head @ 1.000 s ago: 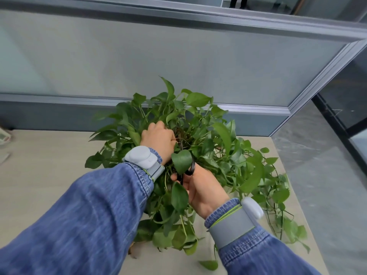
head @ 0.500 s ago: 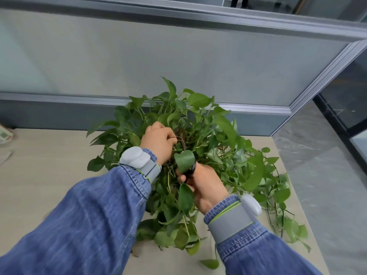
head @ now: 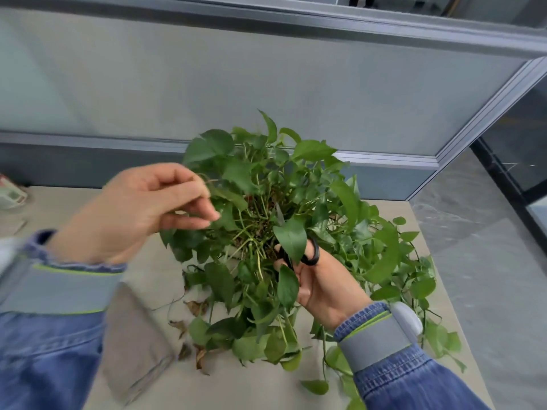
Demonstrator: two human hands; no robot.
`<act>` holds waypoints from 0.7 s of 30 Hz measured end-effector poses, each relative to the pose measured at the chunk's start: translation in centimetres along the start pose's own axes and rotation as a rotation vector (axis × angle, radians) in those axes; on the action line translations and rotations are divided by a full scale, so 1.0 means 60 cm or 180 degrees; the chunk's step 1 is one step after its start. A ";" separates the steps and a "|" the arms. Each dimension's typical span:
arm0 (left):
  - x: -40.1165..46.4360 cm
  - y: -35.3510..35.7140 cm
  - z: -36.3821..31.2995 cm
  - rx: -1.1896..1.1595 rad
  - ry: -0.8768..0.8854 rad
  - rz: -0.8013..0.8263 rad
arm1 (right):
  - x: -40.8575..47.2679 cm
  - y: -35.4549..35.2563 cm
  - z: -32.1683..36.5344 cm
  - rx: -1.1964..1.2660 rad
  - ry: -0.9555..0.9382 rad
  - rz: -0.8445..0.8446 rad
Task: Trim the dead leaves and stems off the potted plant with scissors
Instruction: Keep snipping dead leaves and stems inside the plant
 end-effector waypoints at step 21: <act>0.047 0.144 0.046 0.3806 0.1224 -0.0529 | -0.026 -0.014 -0.008 0.0073 0.0093 0.0430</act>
Point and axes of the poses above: each hand's wrist, its own x-axis towards the middle knuckle, its own y-axis out of the palm, z = x × y, the point moved 2 cm from there along x, towards the middle knuckle, and after that the axes turned 9 degrees about -y, right-handed, at the moved point
